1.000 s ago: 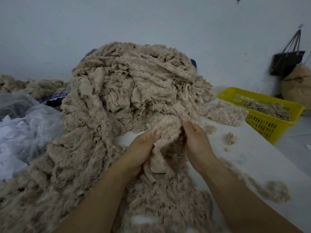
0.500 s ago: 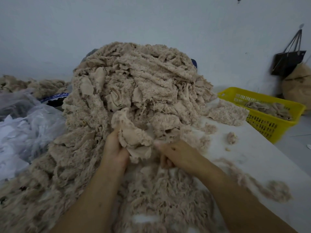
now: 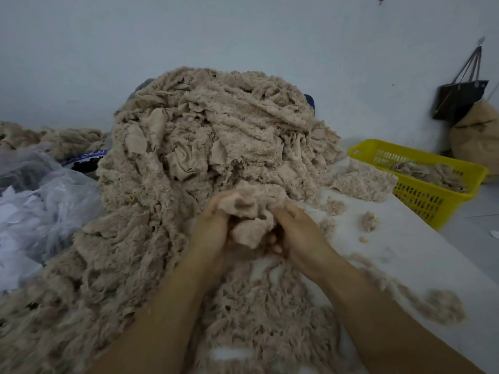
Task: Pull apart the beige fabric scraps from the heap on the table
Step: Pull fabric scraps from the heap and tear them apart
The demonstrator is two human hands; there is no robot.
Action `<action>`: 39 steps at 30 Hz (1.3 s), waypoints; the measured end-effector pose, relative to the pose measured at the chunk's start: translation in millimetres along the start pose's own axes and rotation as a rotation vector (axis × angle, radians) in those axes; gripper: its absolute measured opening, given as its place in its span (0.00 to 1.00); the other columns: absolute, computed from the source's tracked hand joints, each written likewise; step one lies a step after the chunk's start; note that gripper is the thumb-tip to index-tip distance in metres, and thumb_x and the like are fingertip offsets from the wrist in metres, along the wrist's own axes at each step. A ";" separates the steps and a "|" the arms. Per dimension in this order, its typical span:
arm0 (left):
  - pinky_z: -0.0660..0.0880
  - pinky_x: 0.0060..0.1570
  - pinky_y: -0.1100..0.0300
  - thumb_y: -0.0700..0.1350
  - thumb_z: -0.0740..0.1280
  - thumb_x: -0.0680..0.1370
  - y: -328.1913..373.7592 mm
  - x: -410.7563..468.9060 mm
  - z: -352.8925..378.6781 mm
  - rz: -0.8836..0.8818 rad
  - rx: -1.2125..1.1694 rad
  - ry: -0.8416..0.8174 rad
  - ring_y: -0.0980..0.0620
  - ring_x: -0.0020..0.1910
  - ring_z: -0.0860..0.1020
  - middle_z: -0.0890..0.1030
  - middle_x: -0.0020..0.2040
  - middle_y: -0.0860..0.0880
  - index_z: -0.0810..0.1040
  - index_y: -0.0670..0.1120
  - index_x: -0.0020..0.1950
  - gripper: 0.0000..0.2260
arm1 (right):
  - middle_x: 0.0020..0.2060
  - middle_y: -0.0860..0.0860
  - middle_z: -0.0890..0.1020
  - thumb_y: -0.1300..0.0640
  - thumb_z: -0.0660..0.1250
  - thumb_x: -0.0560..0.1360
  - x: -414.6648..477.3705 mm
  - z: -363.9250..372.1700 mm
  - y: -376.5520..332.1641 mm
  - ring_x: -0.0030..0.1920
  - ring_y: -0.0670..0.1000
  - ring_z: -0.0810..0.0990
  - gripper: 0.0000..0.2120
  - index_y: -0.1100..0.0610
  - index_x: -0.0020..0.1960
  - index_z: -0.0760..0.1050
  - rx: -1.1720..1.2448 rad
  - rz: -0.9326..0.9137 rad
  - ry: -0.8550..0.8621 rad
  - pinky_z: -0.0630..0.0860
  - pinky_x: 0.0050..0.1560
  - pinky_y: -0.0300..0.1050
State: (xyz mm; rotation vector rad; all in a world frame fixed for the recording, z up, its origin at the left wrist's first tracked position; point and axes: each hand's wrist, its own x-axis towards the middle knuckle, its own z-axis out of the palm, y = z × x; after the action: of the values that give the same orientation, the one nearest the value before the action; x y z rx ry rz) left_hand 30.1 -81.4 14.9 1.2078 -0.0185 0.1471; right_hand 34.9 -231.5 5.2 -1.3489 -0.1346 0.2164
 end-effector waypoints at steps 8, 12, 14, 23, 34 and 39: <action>0.76 0.64 0.54 0.57 0.58 0.76 -10.4 -7.2 1.5 -0.014 0.146 -0.259 0.52 0.71 0.72 0.75 0.71 0.51 0.87 0.50 0.52 0.20 | 0.52 0.60 0.85 0.58 0.63 0.82 0.8 0.4 1.1 0.53 0.56 0.84 0.11 0.62 0.59 0.80 0.107 -0.005 -0.108 0.82 0.52 0.49; 0.69 0.70 0.48 0.56 0.53 0.84 -12.0 0.6 -7.3 -0.007 0.107 -0.155 0.57 0.64 0.77 0.82 0.61 0.56 0.87 0.55 0.48 0.23 | 0.34 0.52 0.82 0.57 0.60 0.82 2.7 -30.1 -27.1 0.38 0.51 0.81 0.17 0.56 0.39 0.83 0.583 -0.277 0.245 0.79 0.35 0.41; 0.72 0.66 0.54 0.54 0.54 0.84 -16.1 2.5 -8.3 0.001 0.172 -0.156 0.60 0.61 0.79 0.84 0.58 0.56 0.87 0.56 0.47 0.21 | 0.32 0.50 0.83 0.41 0.56 0.82 1.9 -51.9 -36.7 0.35 0.48 0.83 0.24 0.57 0.44 0.81 0.858 -0.388 0.437 0.78 0.34 0.39; 0.77 0.58 0.55 0.50 0.60 0.84 -26.1 6.0 -10.5 -0.080 0.370 -0.137 0.53 0.54 0.83 0.86 0.51 0.51 0.87 0.53 0.46 0.16 | 0.58 0.54 0.75 0.46 0.63 0.80 19.7 -40.7 9.4 0.63 0.58 0.71 0.17 0.56 0.62 0.74 -1.172 -0.008 0.378 0.71 0.60 0.52; 0.78 0.59 0.55 0.50 0.65 0.81 -18.8 10.0 -12.3 -0.310 0.075 -0.097 0.46 0.56 0.82 0.84 0.55 0.40 0.84 0.40 0.56 0.15 | 0.45 0.29 0.79 0.57 0.61 0.82 -5.3 9.2 9.1 0.47 0.32 0.77 0.12 0.38 0.50 0.73 -0.683 -0.288 -0.201 0.70 0.44 0.25; 0.73 0.60 0.54 0.46 0.61 0.82 -10.6 16.2 -17.3 -0.373 -0.431 -0.022 0.45 0.56 0.77 0.78 0.57 0.41 0.77 0.39 0.65 0.16 | 0.27 0.41 0.73 0.57 0.57 0.82 -2.8 5.8 4.2 0.22 0.42 0.65 0.13 0.39 0.53 0.73 -0.506 -0.247 -0.047 0.63 0.24 0.34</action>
State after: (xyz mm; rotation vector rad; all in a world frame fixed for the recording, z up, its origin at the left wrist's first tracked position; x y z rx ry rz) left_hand 46.3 -67.3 0.3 0.7650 0.1489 -0.1906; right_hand 30.6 -225.8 2.5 -1.8128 -0.4140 0.0009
